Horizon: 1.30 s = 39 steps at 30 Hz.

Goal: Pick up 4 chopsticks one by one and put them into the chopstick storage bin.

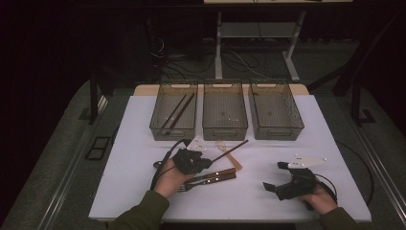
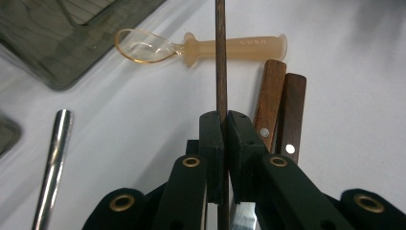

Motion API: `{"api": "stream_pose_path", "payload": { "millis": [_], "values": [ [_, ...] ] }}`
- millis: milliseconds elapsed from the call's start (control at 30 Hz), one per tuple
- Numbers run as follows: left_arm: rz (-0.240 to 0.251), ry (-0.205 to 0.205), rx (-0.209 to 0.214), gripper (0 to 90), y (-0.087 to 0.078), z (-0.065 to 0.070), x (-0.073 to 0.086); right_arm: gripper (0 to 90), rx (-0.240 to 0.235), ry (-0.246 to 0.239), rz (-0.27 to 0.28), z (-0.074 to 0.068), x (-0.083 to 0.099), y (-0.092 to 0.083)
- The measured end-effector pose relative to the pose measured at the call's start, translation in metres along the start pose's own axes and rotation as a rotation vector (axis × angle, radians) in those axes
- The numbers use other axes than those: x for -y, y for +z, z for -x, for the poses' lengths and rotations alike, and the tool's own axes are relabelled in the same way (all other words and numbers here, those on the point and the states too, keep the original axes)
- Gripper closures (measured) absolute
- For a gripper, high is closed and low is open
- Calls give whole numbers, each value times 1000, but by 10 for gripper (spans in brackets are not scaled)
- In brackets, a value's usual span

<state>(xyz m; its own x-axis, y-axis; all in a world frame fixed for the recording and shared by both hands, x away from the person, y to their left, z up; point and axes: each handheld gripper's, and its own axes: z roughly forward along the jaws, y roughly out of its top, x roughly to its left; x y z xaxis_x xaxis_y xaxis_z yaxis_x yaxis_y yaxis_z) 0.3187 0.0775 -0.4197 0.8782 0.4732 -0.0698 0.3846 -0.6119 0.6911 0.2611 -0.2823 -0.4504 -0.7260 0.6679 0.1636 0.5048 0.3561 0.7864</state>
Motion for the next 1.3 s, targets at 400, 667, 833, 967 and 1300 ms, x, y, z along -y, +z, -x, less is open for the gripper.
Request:
{"api": "stream_pose_path", "payload": {
  "millis": [400, 667, 833, 967, 1300],
  "values": [
    [64, -15, -6, 850, -24, -12, 9, 7, 1, -4, -2, 0, 0, 0],
    [101, -28, -27, 850, -38, -19, 13, 7, 2, -4, -2, 0, 0, 1],
    [122, -44, -41, 849, -46, -24, 15, 7, 2, -1, -5, -1, 0, 0],
    [134, -56, -53, 849, -51, -29, 17, 7, 1, -2, -4, -1, 0, 0],
    [164, -87, -82, 849, -62, -38, 22, 7, 0, -2, -5, -1, 0, 1]
  ]
}}
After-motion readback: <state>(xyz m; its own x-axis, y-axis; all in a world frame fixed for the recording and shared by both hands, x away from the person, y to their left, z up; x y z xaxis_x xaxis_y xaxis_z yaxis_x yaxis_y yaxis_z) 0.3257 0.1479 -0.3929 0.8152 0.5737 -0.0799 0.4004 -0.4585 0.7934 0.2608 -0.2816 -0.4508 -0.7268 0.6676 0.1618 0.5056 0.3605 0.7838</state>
